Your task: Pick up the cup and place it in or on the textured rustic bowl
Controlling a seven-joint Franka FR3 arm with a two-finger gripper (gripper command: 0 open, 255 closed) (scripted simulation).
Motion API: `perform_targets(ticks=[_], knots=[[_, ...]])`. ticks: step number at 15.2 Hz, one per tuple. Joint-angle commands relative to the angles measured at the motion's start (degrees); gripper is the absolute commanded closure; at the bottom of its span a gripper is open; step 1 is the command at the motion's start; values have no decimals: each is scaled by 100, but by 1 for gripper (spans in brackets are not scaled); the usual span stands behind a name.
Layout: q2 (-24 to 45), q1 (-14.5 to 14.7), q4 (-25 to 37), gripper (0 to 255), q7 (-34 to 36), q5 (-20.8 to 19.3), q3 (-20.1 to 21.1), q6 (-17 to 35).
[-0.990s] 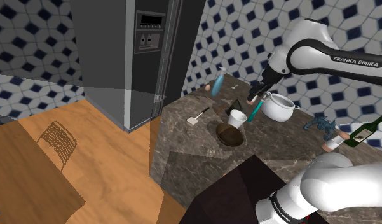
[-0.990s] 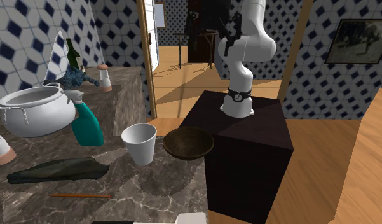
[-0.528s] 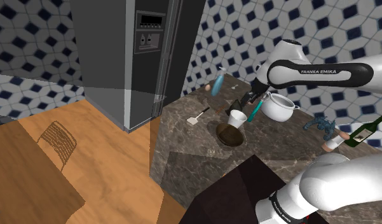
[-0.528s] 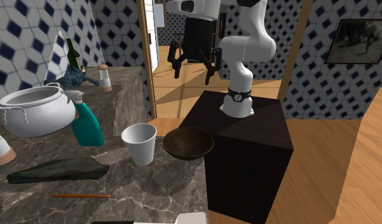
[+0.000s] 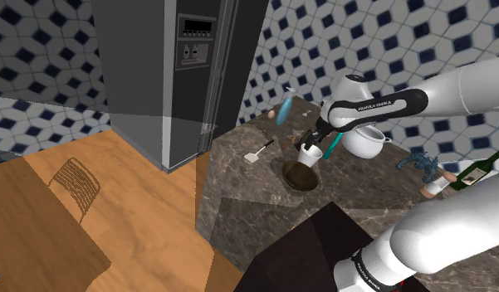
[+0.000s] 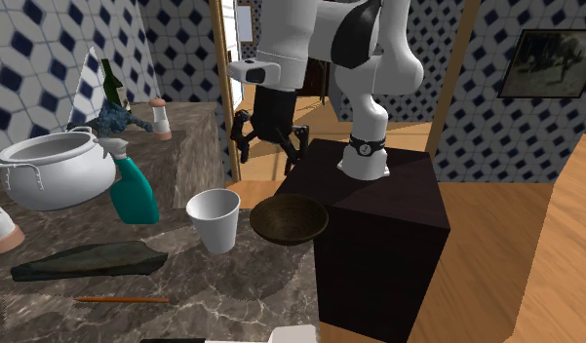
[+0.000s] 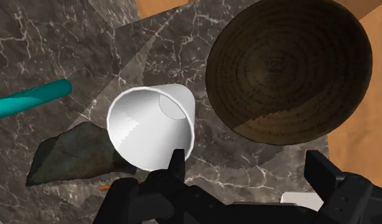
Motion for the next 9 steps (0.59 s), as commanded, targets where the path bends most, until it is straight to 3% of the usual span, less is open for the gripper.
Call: perform_targets(ticks=[1,6,9], knots=[[436,-57,81,0,-99,-48,-106,373],[1607,-168,481,0,-309,-7,-259,1153],[1906,-211,552,0,-365,50,-264,1384]])
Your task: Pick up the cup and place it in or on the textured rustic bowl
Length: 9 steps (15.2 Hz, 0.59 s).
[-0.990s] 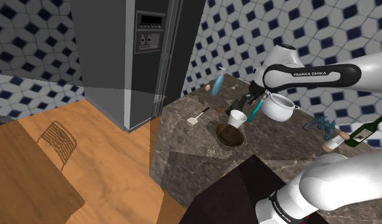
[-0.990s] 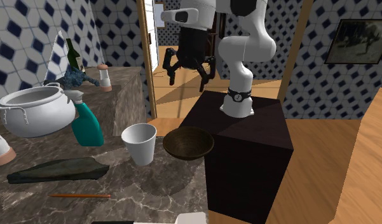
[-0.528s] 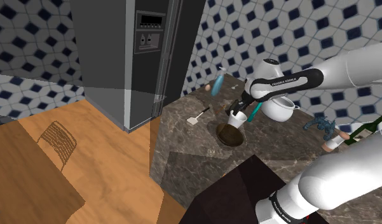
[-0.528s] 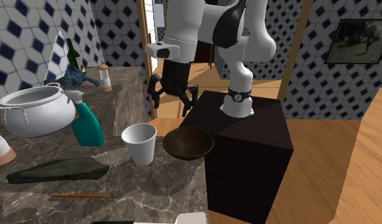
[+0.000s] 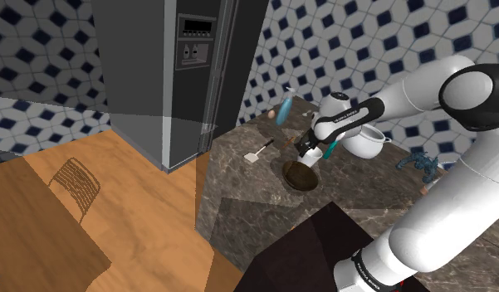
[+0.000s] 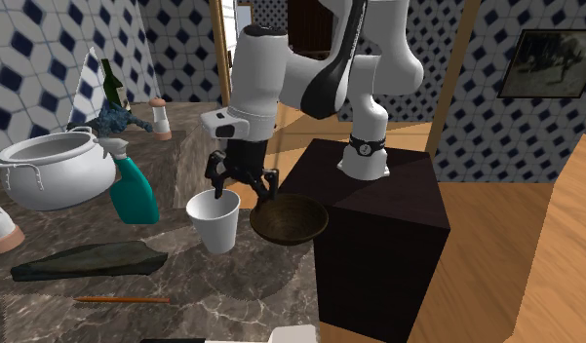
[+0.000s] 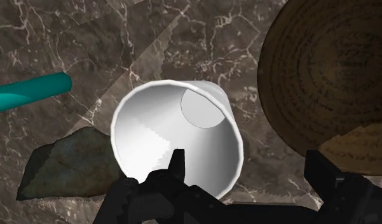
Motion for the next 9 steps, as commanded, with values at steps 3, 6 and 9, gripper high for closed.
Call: perform_targets(ticks=[3,6,9], knots=[[371,-55,57,0,-71,95,7,320],[591,-96,91,0,-115,160,27,507],[591,-97,92,0,-116,161,28,506]])
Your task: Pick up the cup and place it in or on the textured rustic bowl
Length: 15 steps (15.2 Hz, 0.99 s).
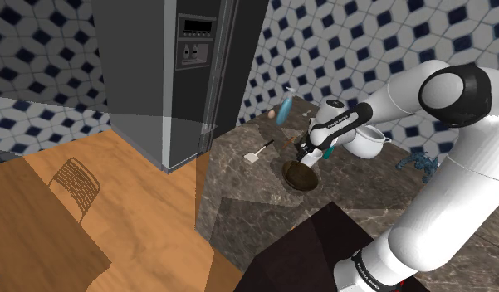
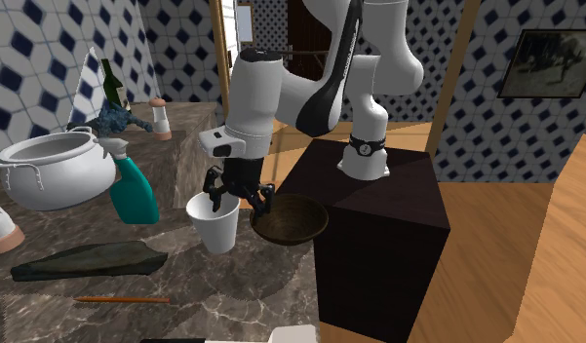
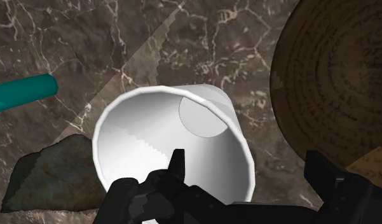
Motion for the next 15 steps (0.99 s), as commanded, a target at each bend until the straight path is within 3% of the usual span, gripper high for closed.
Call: perform_targets(ticks=[1,4,5,15], knots=[[6,0,2,0,0,2,1,5],[5,0,2,0,0,2,1,5],[5,0,2,255,0,2,1,5],[-70,7,3,255,-1,-11,-6,-71]])
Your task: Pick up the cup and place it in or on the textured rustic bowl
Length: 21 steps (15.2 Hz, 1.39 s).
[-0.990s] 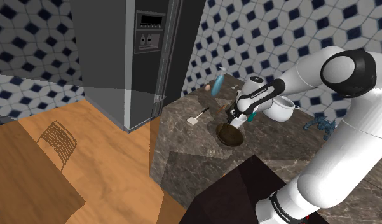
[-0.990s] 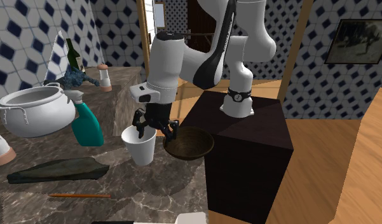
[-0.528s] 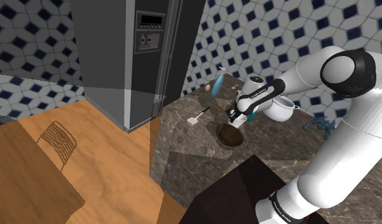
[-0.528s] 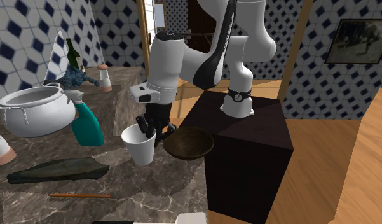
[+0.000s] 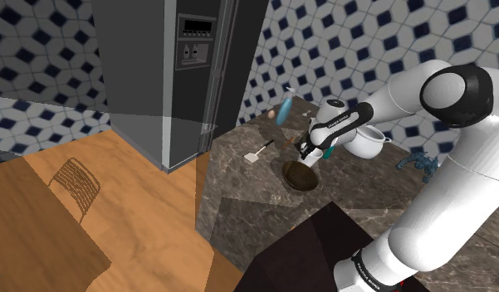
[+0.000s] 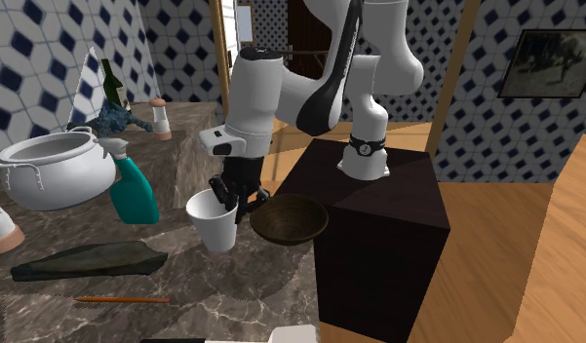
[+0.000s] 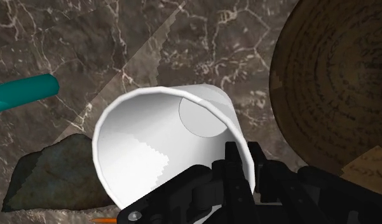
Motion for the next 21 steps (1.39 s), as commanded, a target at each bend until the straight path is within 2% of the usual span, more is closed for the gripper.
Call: perform_targets(ticks=[1,21], knots=[[-105,9,16,255,-6,-13,-7,-120],[-1376,89,361,255,-99,-145,-6,-1710]])
